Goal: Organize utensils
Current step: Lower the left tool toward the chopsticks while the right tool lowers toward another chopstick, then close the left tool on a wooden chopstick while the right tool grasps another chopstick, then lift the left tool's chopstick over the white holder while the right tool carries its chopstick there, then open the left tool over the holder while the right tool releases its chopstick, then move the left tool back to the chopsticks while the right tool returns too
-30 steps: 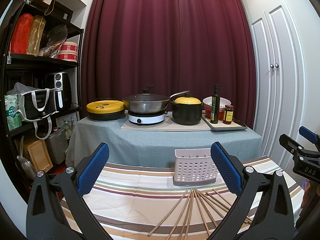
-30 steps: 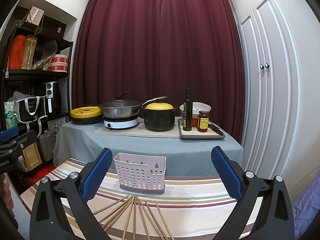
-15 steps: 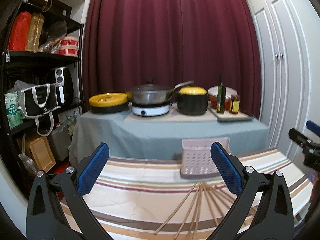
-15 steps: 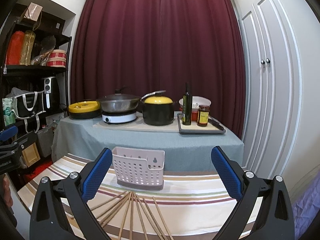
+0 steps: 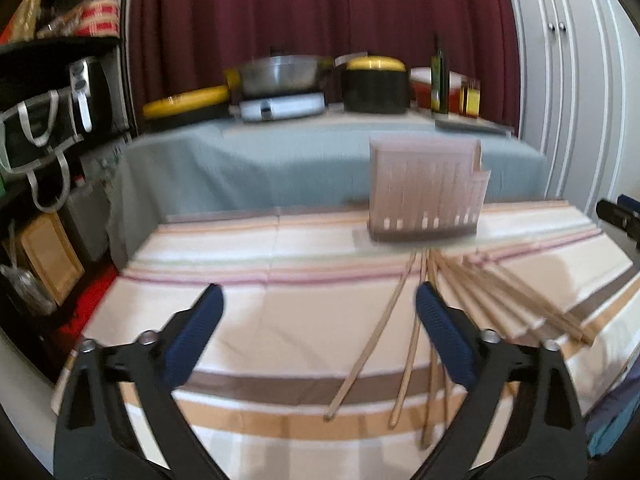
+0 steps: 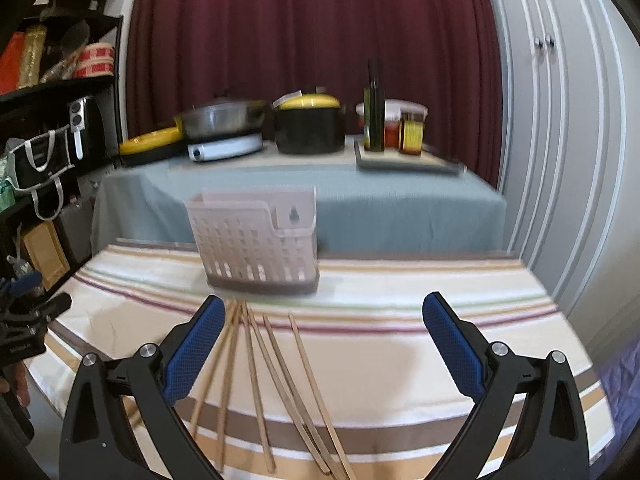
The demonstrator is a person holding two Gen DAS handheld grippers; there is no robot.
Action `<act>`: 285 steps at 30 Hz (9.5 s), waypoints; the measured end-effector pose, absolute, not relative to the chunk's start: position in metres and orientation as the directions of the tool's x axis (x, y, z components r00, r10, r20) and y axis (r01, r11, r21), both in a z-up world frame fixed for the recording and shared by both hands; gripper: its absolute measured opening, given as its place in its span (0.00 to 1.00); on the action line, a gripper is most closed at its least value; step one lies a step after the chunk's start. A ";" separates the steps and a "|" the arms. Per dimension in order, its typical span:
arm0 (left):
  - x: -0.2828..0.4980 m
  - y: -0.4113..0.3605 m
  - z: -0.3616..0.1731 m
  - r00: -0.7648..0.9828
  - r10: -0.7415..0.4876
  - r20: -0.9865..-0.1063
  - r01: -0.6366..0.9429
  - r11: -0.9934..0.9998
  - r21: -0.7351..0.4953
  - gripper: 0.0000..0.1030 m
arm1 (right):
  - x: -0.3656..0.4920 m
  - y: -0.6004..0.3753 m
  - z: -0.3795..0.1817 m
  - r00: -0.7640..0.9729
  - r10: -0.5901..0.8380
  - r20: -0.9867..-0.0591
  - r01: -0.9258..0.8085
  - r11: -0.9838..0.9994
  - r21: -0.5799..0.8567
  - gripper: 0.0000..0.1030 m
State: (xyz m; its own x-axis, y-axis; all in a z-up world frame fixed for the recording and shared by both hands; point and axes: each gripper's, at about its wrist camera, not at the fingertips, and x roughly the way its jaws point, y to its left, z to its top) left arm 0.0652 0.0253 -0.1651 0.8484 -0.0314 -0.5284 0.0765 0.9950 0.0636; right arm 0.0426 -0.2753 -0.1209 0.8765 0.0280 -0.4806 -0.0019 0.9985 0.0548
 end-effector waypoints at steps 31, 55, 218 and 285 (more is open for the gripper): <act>0.081 0.027 -0.253 0.709 -0.158 -0.687 0.232 0.972 0.017 0.11 | 0.068 -0.288 -0.196 0.797 0.070 -0.600 -0.032 0.997 0.074 0.94; 0.064 0.012 -0.240 0.737 -0.149 -0.660 0.254 0.965 0.066 0.07 | 0.031 -0.305 -0.241 0.771 0.166 -0.614 -0.160 0.985 0.065 0.33; 0.229 -0.053 -0.063 0.923 -0.300 -0.241 0.314 0.949 0.024 0.28 | 0.188 -0.279 -0.082 0.934 0.249 -0.255 -0.221 0.966 0.134 0.17; 0.060 0.009 -0.213 0.830 -0.123 -0.545 0.158 0.987 0.017 0.71 | 0.012 -0.295 -0.245 0.792 0.146 -0.593 -0.136 0.989 0.062 0.42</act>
State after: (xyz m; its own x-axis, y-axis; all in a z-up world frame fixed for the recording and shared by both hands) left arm 0.0600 0.0088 -0.2128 0.8295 -0.1232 -0.5447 0.1575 0.9874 0.0167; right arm 0.0118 -0.2953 -0.2452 0.7919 0.1461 -0.5929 -0.1358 0.9888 0.0623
